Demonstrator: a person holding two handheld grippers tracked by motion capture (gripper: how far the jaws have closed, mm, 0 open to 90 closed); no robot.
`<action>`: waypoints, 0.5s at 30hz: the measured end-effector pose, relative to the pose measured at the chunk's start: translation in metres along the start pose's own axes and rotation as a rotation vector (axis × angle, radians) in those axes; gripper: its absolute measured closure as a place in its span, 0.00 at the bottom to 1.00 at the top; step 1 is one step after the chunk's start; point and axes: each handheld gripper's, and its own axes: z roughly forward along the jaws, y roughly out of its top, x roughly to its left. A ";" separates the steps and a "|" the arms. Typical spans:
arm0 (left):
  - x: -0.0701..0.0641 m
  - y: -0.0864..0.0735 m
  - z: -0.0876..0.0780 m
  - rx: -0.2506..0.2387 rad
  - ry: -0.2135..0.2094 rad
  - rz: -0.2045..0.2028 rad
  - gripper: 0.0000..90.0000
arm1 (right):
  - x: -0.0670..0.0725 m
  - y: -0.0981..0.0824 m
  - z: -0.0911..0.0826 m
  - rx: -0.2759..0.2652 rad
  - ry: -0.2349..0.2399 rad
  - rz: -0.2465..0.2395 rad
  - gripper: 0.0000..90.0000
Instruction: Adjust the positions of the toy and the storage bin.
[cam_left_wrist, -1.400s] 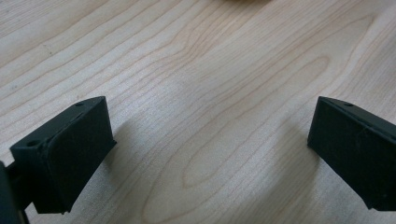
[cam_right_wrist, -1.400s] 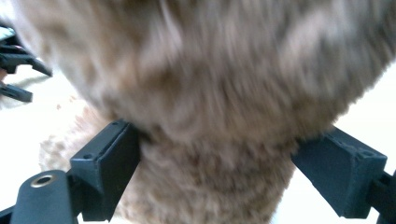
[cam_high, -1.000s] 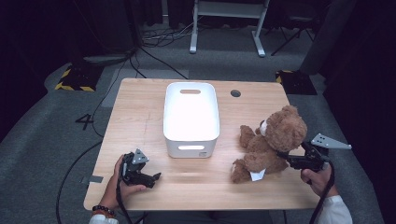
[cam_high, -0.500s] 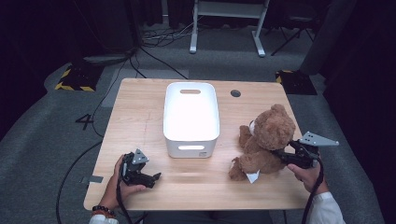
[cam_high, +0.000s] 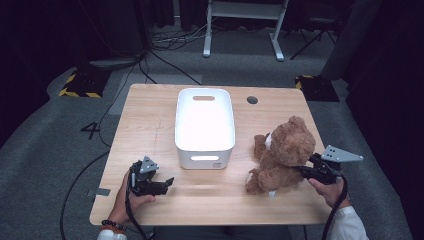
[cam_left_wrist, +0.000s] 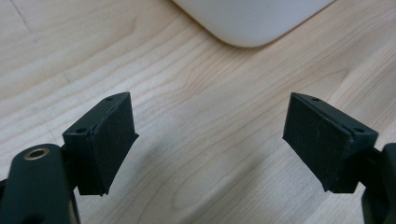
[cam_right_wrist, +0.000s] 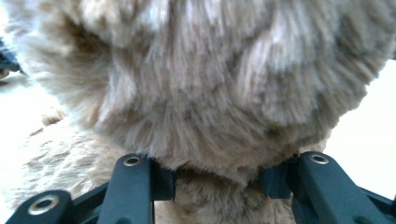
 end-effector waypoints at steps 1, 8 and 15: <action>-0.002 0.002 -0.002 -0.009 0.003 0.002 0.19 | 0.000 0.000 0.000 -0.001 0.011 -0.008 0.62; -0.013 0.029 -0.024 -0.136 0.025 -0.004 0.21 | 0.002 0.001 0.006 -0.001 0.043 -0.054 0.62; -0.015 0.049 -0.034 -0.235 0.025 -0.037 0.20 | 0.006 0.002 0.007 0.007 0.044 -0.074 0.60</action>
